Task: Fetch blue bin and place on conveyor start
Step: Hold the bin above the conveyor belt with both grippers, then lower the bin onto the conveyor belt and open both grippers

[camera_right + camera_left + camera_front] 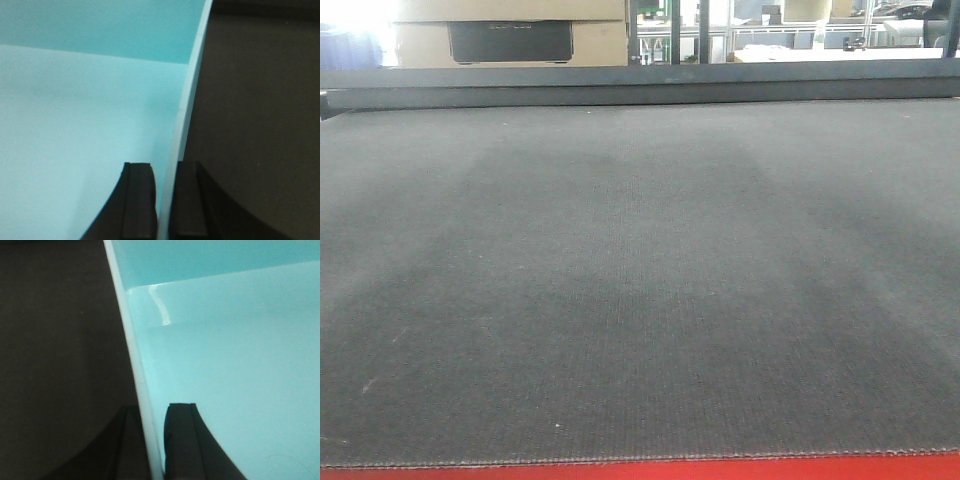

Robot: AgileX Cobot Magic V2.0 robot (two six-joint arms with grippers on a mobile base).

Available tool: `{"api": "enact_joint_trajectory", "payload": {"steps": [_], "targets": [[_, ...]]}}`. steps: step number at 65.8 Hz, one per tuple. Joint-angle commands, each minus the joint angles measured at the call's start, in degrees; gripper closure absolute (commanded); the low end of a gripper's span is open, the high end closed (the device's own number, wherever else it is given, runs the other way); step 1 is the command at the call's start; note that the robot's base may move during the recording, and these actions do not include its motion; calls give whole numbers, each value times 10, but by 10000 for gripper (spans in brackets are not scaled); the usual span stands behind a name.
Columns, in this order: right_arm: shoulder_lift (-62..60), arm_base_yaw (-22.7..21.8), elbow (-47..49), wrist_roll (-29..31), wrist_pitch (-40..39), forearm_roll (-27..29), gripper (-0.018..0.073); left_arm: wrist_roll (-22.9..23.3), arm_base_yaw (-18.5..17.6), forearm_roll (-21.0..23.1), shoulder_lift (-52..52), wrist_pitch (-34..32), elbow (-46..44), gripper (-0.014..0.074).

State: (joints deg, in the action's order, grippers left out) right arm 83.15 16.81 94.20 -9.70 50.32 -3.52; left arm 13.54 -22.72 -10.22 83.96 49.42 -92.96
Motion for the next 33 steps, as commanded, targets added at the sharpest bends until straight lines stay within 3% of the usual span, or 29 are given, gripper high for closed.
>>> {"api": "enact_joint_trajectory", "payload": {"steps": [1, 33], "targets": [[27, 10, 4, 12, -10, 46, 711, -9, -9, 36, 22, -37, 11, 708], [210, 10, 4, 12, 2, 46, 689, -9, 8, 39, 136, -99, 100, 706]]}}
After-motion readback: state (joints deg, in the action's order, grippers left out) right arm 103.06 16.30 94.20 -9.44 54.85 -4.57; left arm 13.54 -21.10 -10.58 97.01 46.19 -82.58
